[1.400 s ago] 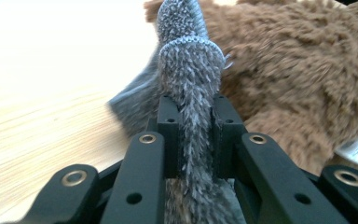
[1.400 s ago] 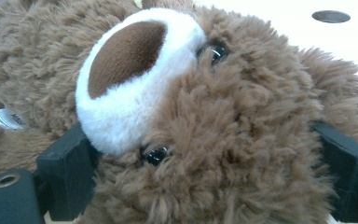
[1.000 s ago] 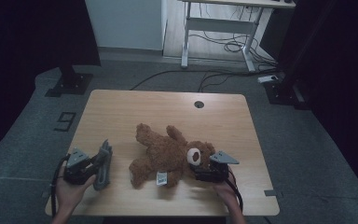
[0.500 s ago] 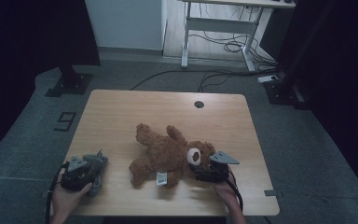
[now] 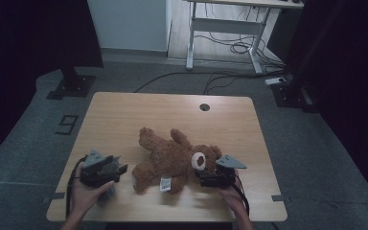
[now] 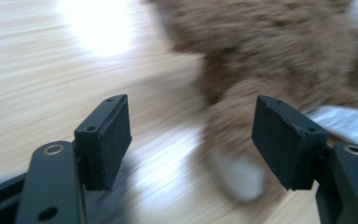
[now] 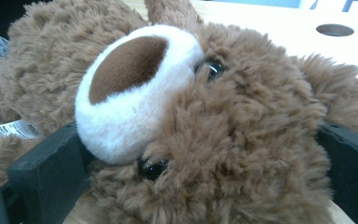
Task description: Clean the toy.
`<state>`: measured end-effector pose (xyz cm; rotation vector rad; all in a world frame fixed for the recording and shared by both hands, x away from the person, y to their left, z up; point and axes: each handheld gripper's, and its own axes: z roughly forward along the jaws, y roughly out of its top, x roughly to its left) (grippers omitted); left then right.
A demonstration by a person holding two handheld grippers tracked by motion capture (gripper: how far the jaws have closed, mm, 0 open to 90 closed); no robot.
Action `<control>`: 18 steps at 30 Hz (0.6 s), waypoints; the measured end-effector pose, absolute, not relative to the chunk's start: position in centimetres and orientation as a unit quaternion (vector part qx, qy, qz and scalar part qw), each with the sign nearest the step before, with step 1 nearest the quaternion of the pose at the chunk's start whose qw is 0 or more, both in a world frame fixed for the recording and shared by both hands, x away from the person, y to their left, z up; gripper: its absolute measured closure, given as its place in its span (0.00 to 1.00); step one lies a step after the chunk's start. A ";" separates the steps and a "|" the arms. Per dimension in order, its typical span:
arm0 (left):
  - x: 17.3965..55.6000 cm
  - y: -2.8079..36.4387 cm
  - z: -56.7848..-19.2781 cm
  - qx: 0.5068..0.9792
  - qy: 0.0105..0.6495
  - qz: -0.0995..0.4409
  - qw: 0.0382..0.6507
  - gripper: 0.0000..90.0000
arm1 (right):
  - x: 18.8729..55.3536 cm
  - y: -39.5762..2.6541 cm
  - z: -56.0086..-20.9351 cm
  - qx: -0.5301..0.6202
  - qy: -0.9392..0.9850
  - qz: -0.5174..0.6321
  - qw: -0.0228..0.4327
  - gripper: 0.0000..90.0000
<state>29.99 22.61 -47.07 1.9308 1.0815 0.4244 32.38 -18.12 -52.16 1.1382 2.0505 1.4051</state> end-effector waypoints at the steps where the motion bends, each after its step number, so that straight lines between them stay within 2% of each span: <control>1: 30.4 21.5 -47.1 0.780 0.425 0.166 0.428 0.32 | 32.4 -18.1 -52.1 0.408 0.734 0.504 0.203 0.00; 6: 32.5 15.9 -48.2 0.810 0.398 0.135 0.409 0.34 | 32.2 -18.3 -51.5 0.408 0.723 0.513 0.216 0.00; 9: 33.2 13.9 -49.1 0.825 0.390 0.121 0.390 0.34 | 32.1 -18.6 -51.0 0.410 0.719 0.518 0.216 0.00; 13: 33.6 13.8 -49.4 0.821 0.396 0.109 0.397 0.35 | 31.6 -19.4 -50.9 0.420 0.715 0.517 0.213 0.00; 18: 33.9 14.3 -49.9 0.819 0.397 0.083 0.406 0.34 | 30.9 -20.0 -51.4 0.433 0.723 0.504 0.188 0.00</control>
